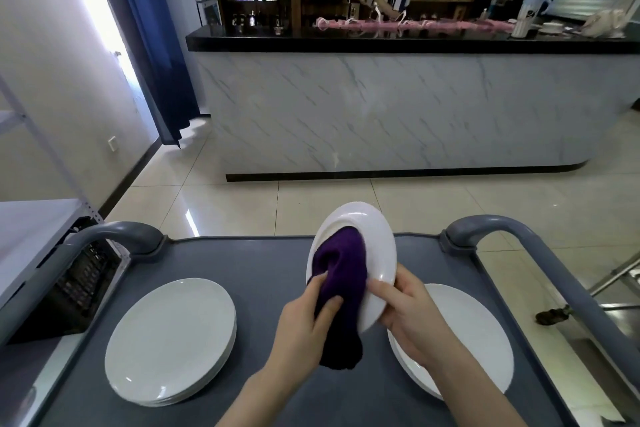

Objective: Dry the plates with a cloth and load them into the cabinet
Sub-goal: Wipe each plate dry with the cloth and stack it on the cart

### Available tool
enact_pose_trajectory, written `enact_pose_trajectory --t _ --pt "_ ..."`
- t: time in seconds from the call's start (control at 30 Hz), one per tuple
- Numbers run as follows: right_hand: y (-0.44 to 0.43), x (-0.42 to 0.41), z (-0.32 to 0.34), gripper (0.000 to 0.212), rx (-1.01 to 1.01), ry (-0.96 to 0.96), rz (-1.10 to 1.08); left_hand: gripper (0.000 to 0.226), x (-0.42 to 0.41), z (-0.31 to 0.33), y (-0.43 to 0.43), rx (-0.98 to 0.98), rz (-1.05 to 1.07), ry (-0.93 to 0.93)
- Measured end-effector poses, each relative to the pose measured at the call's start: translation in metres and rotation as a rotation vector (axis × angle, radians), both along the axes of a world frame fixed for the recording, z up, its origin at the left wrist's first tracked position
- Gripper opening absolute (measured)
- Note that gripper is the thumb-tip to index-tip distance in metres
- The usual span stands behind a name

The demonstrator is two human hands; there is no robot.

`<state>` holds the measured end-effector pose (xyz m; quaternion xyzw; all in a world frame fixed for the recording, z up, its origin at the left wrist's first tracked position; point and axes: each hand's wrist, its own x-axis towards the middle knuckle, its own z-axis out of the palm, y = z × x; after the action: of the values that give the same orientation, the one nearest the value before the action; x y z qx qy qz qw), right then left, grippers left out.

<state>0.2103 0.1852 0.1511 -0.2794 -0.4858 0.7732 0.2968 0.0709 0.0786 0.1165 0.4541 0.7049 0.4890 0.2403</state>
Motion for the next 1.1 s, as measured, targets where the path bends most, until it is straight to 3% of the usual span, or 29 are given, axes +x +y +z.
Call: enact_pose_trajectory --t 0.13,0.27,0.43,0.53,0.63,0.77,0.97,1.1 --pt "-0.010 0.001 -0.007 0.041 -0.037 0.023 0.067 0.037 0.005 0.012 0.016 -0.001 -0.016 0.044" --pt "-0.016 0.006 -0.013 0.032 0.074 -0.072 0.096 0.041 -0.013 0.006 0.027 -0.076 0.039 0.047" --pt "-0.010 0.007 -0.002 0.026 0.205 -0.105 0.009 0.017 -0.021 -0.023 0.016 -0.134 0.172 -0.073" --pt "-0.006 0.000 0.002 0.027 0.262 -0.138 0.007 0.016 -0.004 -0.032 0.004 -0.101 0.162 -0.142" --pt "-0.008 -0.006 -0.004 0.033 0.249 -0.180 0.014 0.021 0.010 -0.024 0.005 -0.030 0.111 -0.164" --pt "-0.012 -0.004 -0.014 0.024 0.136 -0.161 0.073 0.026 0.006 -0.006 0.009 0.004 0.074 -0.131" --pt "-0.018 0.008 -0.022 0.029 0.205 -0.194 0.116 0.036 -0.012 -0.015 0.016 -0.128 0.115 0.008" --pt "-0.016 0.015 -0.019 0.029 0.390 -0.298 0.098 0.021 -0.022 -0.041 0.010 -0.242 0.129 -0.051"
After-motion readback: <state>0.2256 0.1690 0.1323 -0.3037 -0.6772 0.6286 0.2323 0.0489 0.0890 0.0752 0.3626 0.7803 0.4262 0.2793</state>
